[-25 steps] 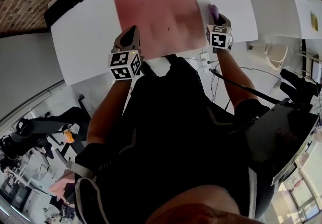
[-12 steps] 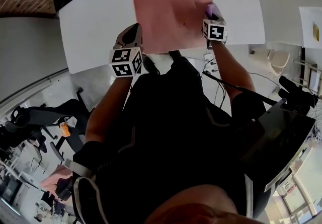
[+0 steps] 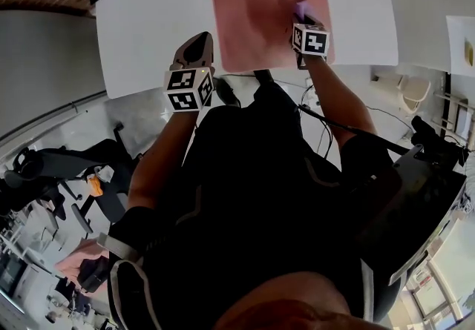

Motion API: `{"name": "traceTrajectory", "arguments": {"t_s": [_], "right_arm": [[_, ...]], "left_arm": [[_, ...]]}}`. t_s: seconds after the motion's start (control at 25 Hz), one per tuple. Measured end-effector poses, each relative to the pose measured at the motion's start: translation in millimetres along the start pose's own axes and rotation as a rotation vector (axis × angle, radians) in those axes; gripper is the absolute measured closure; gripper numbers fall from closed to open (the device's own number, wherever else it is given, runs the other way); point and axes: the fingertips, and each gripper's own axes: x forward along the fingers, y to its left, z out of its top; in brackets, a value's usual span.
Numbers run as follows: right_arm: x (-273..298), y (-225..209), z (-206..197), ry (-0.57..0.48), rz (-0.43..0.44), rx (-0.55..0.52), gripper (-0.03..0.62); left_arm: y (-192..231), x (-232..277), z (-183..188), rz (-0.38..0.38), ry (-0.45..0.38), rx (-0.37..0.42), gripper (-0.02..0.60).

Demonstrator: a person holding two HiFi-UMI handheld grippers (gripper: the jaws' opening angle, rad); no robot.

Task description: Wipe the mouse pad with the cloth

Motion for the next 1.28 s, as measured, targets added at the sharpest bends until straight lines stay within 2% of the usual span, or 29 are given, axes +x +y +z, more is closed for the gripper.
{"name": "traceTrajectory", "arguments": {"t_s": [0.4, 0.72, 1.0, 1.28], "right_arm": [[8, 66, -1, 0.019, 0.08, -0.001, 0.534], [12, 112, -4, 0.052, 0.095, -0.017, 0.534], [19, 167, 1, 0.086, 0.189, -0.063, 0.534], [21, 227, 3, 0.114, 0.322, -0.121, 0.534]], "left_arm": [[16, -11, -7, 0.004, -0.005, -0.01, 0.578], [28, -24, -7, 0.012, -0.021, -0.024, 0.578], [46, -30, -4, 0.049, -0.045, -0.048, 0.577], [54, -39, 5, 0.08, -0.076, -0.06, 0.578]]}}
